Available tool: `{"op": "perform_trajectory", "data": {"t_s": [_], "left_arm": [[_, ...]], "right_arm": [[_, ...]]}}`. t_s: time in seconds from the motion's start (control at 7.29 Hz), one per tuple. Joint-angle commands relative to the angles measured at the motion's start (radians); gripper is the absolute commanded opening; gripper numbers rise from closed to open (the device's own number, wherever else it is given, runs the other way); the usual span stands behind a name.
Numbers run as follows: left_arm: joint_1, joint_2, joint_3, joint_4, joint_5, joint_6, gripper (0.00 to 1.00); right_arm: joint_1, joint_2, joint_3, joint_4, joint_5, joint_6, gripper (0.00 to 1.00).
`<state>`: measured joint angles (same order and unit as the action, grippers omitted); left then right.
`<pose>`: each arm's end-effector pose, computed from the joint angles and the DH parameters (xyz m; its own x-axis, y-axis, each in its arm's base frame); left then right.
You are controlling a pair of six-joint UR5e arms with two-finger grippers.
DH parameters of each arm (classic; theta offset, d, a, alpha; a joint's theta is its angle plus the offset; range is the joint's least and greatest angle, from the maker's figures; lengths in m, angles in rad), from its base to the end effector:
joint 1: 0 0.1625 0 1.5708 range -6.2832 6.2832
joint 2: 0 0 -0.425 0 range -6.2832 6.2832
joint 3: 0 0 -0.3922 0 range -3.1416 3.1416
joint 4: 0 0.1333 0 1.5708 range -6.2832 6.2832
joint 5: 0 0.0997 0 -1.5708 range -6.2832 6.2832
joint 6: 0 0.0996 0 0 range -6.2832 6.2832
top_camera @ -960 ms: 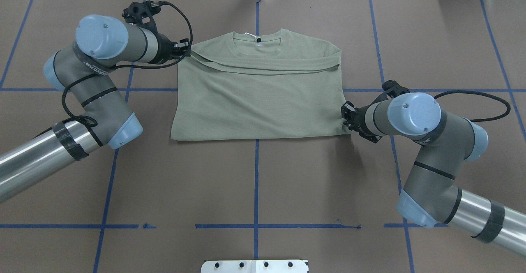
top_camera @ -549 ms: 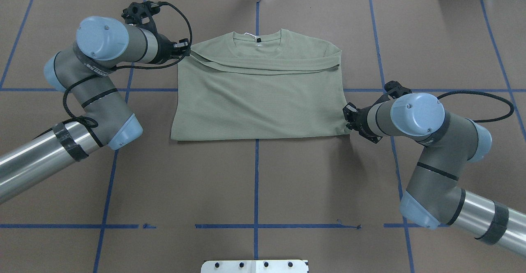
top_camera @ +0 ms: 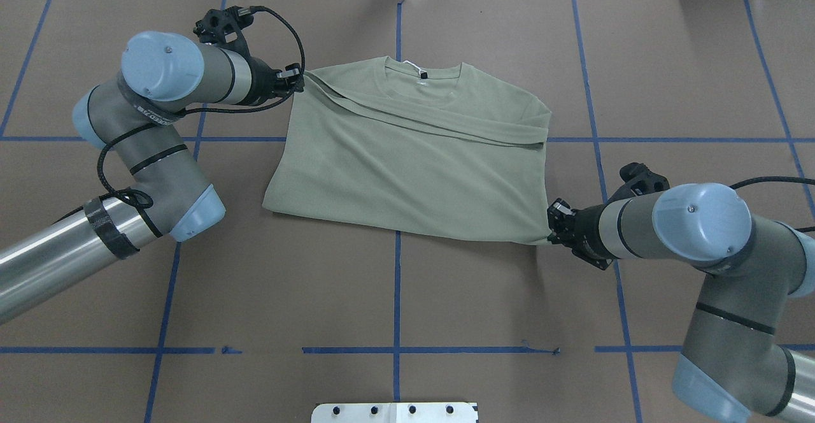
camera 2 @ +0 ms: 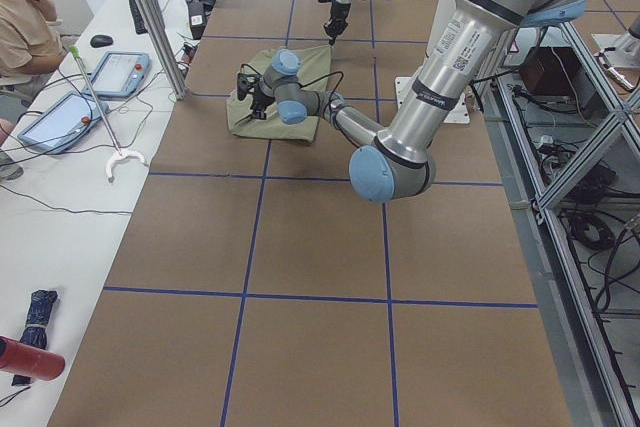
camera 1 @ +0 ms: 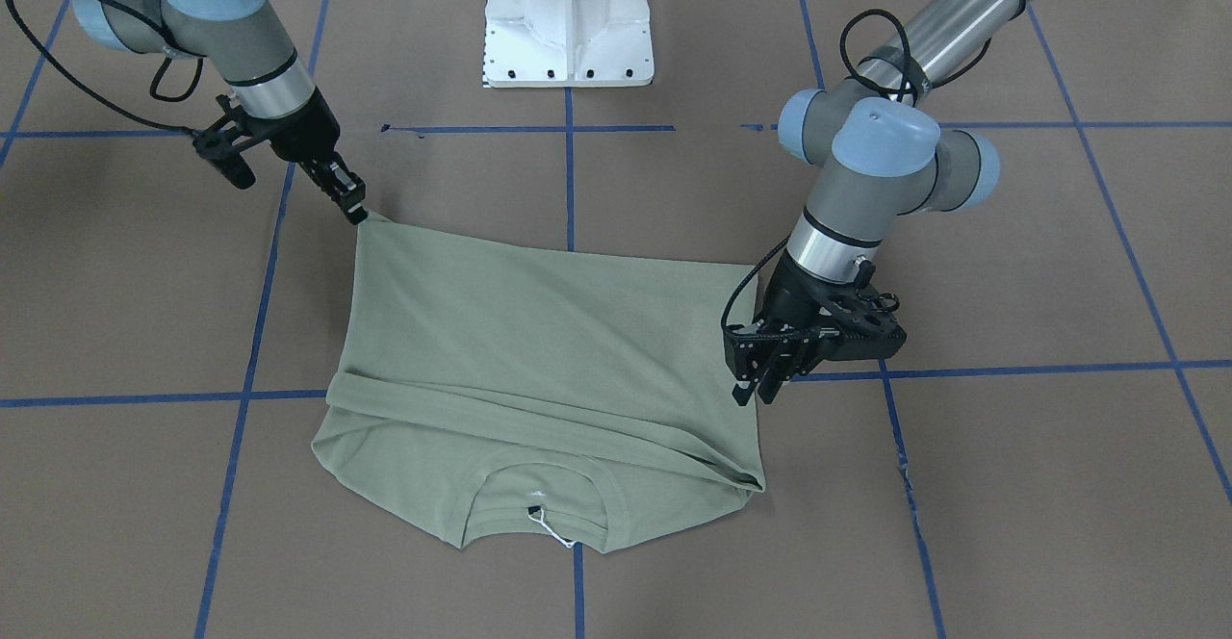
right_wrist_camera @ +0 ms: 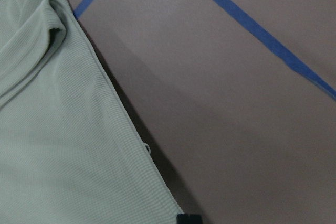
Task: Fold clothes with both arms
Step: 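Grasp the folded shirt edges with both grippers and pull them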
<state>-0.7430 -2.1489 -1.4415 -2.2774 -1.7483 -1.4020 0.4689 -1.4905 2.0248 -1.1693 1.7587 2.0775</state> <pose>0.4487 -0.5693 0.2966 0.3848 -0.1290 -0.9139 0.4892 0.8682 0.0835 -0.4027 -0.3326 0.3642 0.3123 0.6927 0.6501 -0.5277 0.6956 -0.4876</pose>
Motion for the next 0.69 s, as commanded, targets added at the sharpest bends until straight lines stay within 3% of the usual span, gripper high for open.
{"op": "perform_trajectory", "data": {"t_s": [0.0, 0.27, 0.41, 0.55], "left_arm": [[0.043, 0.035, -0.097, 0.002, -0.005, -0.054, 0.41], [0.051, 0.061, -0.159, 0.004, -0.088, -0.08, 0.41], [0.059, 0.07, -0.19, 0.003, -0.194, -0.107, 0.45], [0.068, 0.081, -0.253, 0.006, -0.279, -0.117, 0.57]], "right_arm": [[-0.148, -0.063, 0.144, -0.119, 0.007, 0.052, 0.0], [-0.241, -0.224, 0.308, -0.122, 0.14, 0.052, 0.0], [-0.309, -0.238, 0.311, -0.122, 0.174, 0.053, 0.0], [-0.394, -0.266, 0.313, -0.122, 0.174, 0.062, 0.0]]}}
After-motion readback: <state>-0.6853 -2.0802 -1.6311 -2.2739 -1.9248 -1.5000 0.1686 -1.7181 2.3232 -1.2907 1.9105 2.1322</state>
